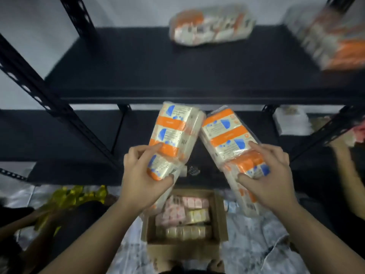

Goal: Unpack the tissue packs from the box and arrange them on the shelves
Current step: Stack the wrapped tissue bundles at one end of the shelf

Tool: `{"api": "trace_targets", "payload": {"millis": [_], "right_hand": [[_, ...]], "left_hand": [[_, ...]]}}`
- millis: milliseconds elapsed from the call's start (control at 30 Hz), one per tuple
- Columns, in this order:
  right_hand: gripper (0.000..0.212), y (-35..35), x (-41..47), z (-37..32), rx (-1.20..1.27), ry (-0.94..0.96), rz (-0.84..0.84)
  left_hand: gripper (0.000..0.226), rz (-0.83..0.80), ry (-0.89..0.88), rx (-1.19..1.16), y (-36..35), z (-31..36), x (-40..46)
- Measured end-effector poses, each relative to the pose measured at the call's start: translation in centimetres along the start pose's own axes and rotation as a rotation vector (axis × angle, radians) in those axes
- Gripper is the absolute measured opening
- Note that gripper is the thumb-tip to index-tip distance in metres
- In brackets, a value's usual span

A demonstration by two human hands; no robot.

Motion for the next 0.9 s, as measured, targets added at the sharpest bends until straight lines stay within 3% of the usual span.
{"api": "trace_targets", "payload": {"millis": [133, 300, 367, 533, 900], "right_hand": [[0.078, 3.4, 0.9, -2.3, 0.042, 0.094, 0.034], [0.070, 0.3, 1.9, -2.2, 0.167, 0.054, -0.038], [0.068, -2.1, 2.5, -2.2, 0.176, 0.059, -0.074], [0.063, -3.8, 2.6, 0.3, 0.157, -0.014, -0.071], [0.066, -6.4, 1.8, 3.8, 0.085, -0.084, -0.094]], "left_hand": [[0.051, 0.079, -0.134, -0.071, 2.5, 3.3, 1.9], [0.059, 0.163, 0.086, -0.413, -1.6, 1.3, 5.7], [0.054, 0.229, 0.087, -0.412, -1.9, 0.6, 8.3], [0.063, 0.038, 0.027, -0.295, -3.8, -0.4, 6.8], [0.062, 0.038, 0.179, -0.271, -5.2, -4.6, 3.1]]}}
Point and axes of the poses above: each hand's wrist, its own x-axis towards the middle knuckle, its own y-axis out of the back of the hand, z = x × y, the point moved 8 cm from there along x, towards the middle knuckle, and after that the axes turned 11 degrees about -y, right-handed, at the moved point
